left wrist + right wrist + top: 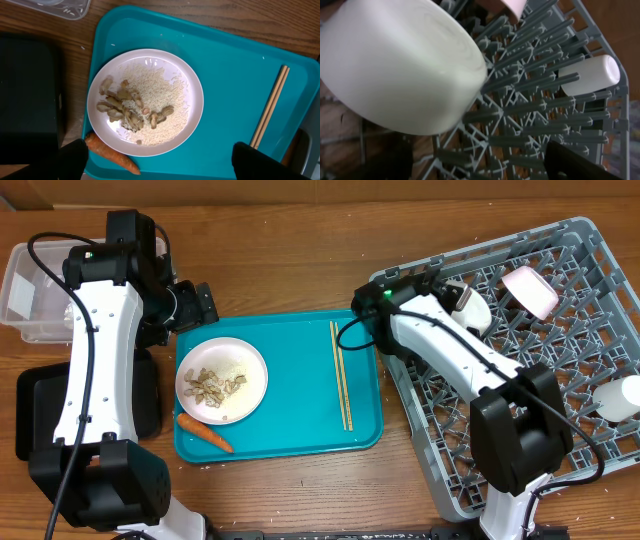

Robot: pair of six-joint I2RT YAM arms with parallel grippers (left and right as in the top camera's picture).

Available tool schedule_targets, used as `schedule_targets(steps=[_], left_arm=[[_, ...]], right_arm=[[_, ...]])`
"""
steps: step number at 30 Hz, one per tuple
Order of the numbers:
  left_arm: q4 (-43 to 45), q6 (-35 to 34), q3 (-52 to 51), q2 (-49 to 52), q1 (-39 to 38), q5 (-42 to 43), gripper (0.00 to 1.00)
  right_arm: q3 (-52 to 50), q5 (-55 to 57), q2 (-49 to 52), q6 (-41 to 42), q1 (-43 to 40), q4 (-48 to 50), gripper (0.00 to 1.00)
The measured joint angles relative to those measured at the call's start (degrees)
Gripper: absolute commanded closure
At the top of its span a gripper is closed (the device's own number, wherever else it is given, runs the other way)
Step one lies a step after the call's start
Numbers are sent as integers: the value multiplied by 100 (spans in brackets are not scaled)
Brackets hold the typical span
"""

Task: Sort waste into correct bins and load items into the dishwasher
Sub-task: 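Carry the white bowl over the rack and lower it, then open the right gripper to release the white bowl in the rack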

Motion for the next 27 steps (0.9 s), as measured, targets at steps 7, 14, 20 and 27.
schedule_targets(steps=[7, 14, 20, 27], left_arm=[[-2, 0, 0, 0, 0, 0, 6], [-28, 0, 0, 0, 0, 0, 6], [-28, 0, 0, 0, 0, 2, 6], [-52, 0, 0, 0, 0, 0, 5]], right_arm=[[745, -866, -219, -1661, -116, 835, 21], [1440, -3429, -592, -3825, -343, 955, 79], [1335, -4288, -592, -4308, -420, 1215, 96], [1078, -4538, -592, -4419, -496, 1478, 96]])
